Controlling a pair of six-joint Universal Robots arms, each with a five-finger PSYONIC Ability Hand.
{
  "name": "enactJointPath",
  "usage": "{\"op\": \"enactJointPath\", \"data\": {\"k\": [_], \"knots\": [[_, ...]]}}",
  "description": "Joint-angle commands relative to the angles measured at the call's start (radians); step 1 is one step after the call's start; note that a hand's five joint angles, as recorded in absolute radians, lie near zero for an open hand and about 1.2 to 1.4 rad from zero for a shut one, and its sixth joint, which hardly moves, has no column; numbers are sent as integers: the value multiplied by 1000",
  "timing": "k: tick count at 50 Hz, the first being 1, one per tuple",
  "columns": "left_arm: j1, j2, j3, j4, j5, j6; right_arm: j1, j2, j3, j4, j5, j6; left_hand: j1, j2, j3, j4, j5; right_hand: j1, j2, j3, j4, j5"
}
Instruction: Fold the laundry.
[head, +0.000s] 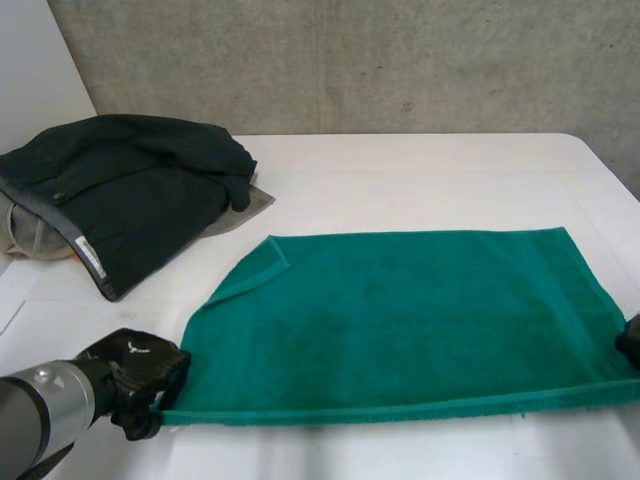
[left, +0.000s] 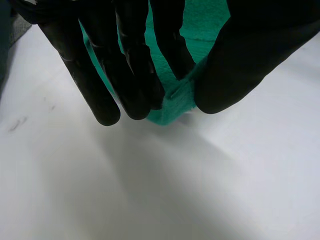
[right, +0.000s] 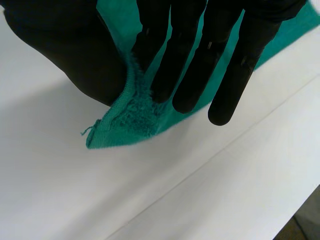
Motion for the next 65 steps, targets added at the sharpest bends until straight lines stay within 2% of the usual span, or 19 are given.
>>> {"op": "enactJointPath", "data": {"k": [1,7,12,14,18,19,22,23,28,38,48,55,60,65], "knots": [[-44,-123,144,151,-29,-73,128,84,-105,-165,-17,209,233,197,202,194,230,262,212,209,200,230],[-48,-275,283,335,-75,-99,205,188,-228,-300,37,395,233,197,202,194,230,262,212,209,200,230],[-47,-381,449,431,-78,-87,263,248,-357,-438,58,442,233,197,202,194,230,262,212,209,200,230],[-44,-395,529,452,-75,-88,281,254,-420,-492,78,475,233,197,202,194,230,262,212,209,200,230],[-30,-385,723,512,-69,-101,311,234,-590,-644,158,645,233,197,202,194,230,262,212,209,200,230],[-21,-379,795,559,-64,-123,314,210,-636,-715,184,738,233,197,202,194,230,262,212,209,200,230],[-10,-359,866,644,-70,-194,309,165,-665,-835,198,862,233,197,202,194,230,262,212,209,200,230],[-2,-343,892,702,-73,-257,308,129,-664,-922,193,934,233,197,202,194,230,262,212,209,200,230],[16,-304,911,778,-86,-418,303,69,-627,-1093,166,1024,233,197,202,194,230,262,212,209,200,230],[15,-283,819,647,-63,-440,308,93,-583,-843,77,995,233,197,202,194,230,262,212,209,200,230],[-24,-254,502,600,-15,-403,243,70,-406,-693,-15,866,233,197,202,194,230,262,212,209,200,230],[-53,-128,236,492,-15,-331,136,0,-280,-428,-80,625,233,197,202,194,230,262,212,209,200,230],[-82,57,59,329,-24,-277,15,-80,-218,-189,-139,409,233,197,202,194,230,262,212,209,200,230],[-99,162,-22,178,-55,-230,-73,-131,-162,8,-175,210,233,197,202,194,230,262,212,209,200,230]]}}
